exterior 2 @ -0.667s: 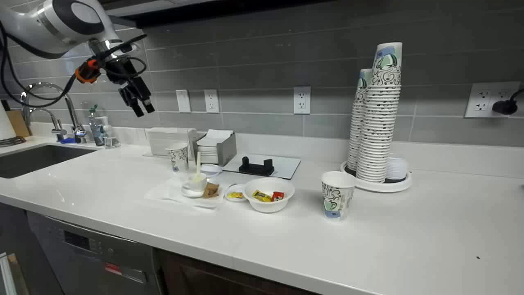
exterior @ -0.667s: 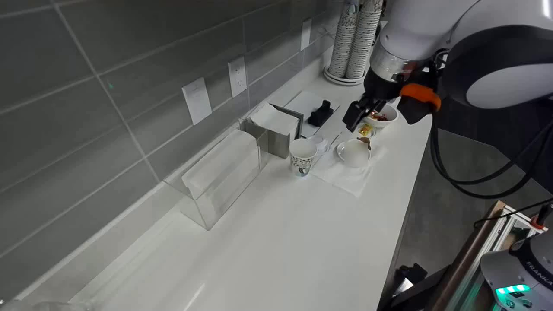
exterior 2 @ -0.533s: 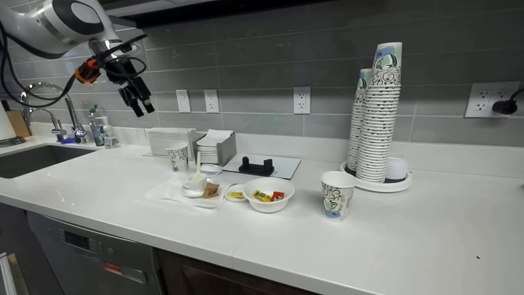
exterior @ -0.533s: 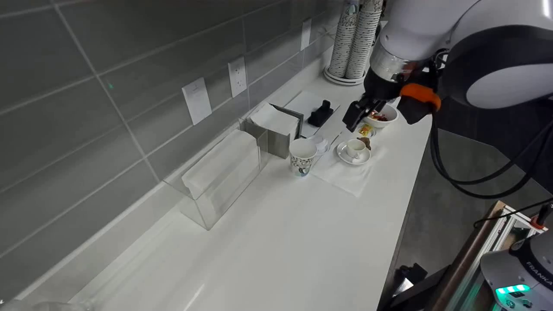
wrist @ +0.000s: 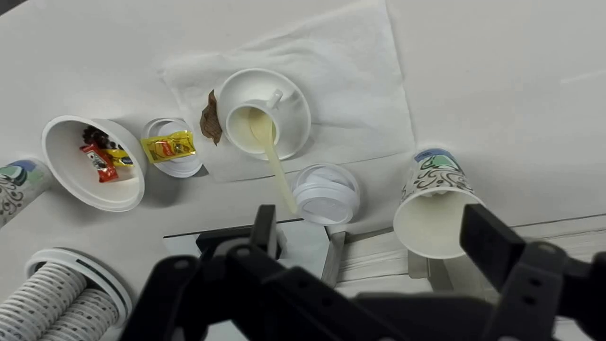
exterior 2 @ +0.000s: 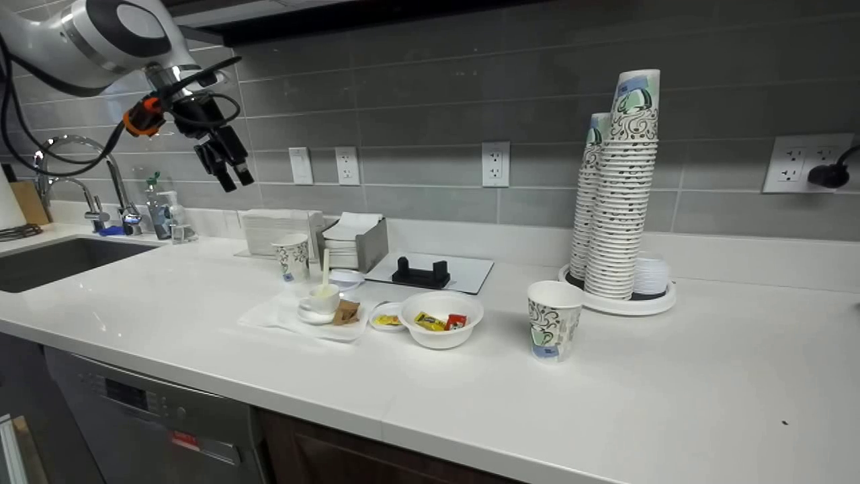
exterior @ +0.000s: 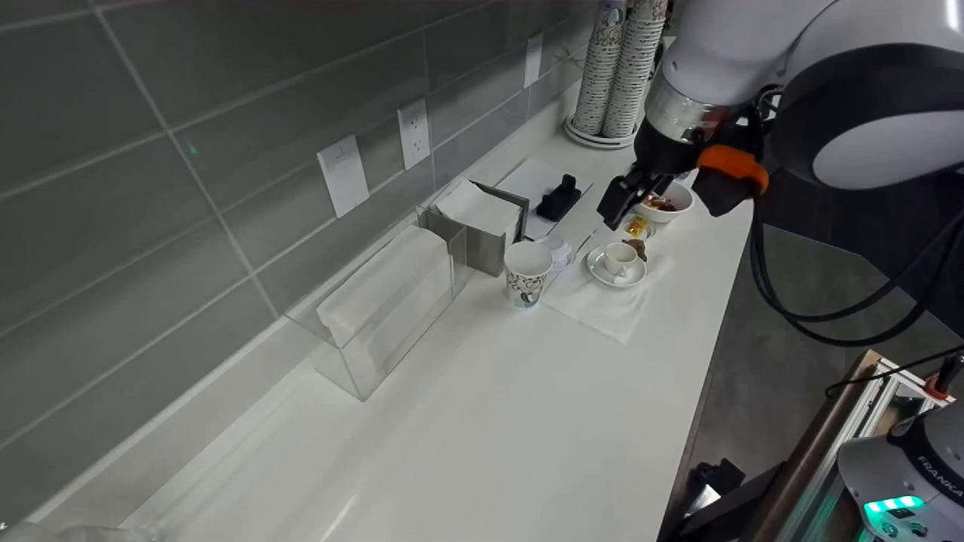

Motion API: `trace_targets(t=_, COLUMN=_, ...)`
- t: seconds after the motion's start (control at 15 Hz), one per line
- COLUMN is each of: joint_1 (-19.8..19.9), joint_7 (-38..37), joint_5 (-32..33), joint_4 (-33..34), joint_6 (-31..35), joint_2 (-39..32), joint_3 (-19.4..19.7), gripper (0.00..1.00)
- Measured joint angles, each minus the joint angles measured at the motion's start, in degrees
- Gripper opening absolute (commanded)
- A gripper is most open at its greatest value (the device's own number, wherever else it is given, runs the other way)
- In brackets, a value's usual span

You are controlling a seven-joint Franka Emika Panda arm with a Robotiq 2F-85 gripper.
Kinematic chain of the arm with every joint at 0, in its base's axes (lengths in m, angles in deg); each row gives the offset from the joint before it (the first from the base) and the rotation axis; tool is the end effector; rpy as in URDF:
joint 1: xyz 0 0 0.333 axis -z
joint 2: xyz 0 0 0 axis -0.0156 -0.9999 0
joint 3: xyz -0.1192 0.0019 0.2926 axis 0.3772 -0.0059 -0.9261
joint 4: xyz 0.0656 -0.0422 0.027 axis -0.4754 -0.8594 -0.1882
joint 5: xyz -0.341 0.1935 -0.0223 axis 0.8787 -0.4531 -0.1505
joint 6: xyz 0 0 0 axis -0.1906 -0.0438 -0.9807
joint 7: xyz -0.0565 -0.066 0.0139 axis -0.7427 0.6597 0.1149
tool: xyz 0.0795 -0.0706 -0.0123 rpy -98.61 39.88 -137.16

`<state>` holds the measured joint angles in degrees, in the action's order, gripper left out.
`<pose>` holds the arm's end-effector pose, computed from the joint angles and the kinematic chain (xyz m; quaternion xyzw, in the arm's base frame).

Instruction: Remove the sauce packets from the bowl, then place them on the counter

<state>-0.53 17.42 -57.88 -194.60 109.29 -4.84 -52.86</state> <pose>0.4371 0.1795 0.4652 0.9850 -0.0244 0.1224 0.1196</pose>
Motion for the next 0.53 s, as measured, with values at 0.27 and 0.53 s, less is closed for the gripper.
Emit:
trace_targets(t=0.27, joint_1=-1.0, joint_7=0.0, joint_5=-0.4, joint_4=-0.8, joint_6=1.1, joint_2=0.3, joint_3=4.3, gripper=1.0)
trace_targets(t=0.53, joint_1=0.3, joint_7=0.0, joint_5=-0.4, joint_4=-3.6, joint_6=4.1, joint_2=1.2, joint_3=10.6, gripper=1.0)
